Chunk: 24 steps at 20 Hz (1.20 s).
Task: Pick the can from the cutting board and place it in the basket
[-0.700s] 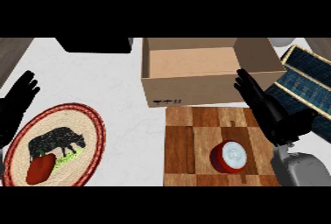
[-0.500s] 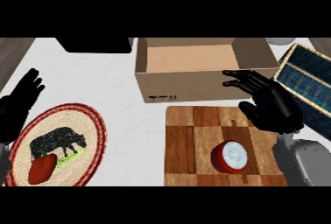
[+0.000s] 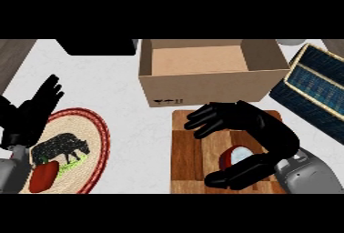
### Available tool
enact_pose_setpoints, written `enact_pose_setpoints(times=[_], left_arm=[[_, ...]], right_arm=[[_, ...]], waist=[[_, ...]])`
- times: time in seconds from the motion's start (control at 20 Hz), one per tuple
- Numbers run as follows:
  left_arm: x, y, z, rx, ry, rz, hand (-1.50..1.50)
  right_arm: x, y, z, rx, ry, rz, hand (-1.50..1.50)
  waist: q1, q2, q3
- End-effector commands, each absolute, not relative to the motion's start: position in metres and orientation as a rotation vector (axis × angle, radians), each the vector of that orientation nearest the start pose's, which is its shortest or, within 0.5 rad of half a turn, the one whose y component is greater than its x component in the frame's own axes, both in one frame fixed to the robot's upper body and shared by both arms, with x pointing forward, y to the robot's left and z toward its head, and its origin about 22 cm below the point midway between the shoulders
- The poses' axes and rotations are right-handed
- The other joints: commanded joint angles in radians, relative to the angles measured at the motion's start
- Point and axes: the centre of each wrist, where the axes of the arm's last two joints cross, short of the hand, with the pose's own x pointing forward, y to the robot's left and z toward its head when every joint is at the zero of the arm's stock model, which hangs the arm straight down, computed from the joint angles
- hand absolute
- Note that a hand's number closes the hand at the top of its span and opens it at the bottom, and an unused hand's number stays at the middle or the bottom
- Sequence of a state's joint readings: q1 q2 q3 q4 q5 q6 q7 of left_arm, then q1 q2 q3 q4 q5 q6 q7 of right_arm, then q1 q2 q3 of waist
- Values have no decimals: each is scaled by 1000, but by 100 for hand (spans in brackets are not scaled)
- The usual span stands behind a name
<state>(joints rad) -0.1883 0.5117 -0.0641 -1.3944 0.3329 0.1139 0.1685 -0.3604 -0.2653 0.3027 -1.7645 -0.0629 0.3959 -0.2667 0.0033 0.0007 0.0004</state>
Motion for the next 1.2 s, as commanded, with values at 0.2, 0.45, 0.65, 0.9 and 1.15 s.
enact_pose_setpoints(times=[0.2, 0.45, 0.65, 0.9, 1.15], left_arm=[[287, 324, 37, 189, -1382, -80, 0], [284, 325, 33, 207, -1367, -45, 0], [284, 324, 38, 194, -1379, -69, 0], [290, 316, 32, 203, -1379, -71, 0], [284, 305, 29, 222, -1386, -57, 0]], right_arm=[[211, -126, 166, 403, -2099, 1020, -150], [226, -157, 205, 15, -1885, 1311, -150], [229, -167, 252, -469, -1827, 1382, -150], [245, -187, 305, -512, -1669, 1402, -150], [267, -198, 321, -378, -1428, 1613, -150]], waist=[[-12, -5, -2], [-16, -9, -4], [-17, -17, -7], [-13, -5, -4], [-7, -7, -4]])
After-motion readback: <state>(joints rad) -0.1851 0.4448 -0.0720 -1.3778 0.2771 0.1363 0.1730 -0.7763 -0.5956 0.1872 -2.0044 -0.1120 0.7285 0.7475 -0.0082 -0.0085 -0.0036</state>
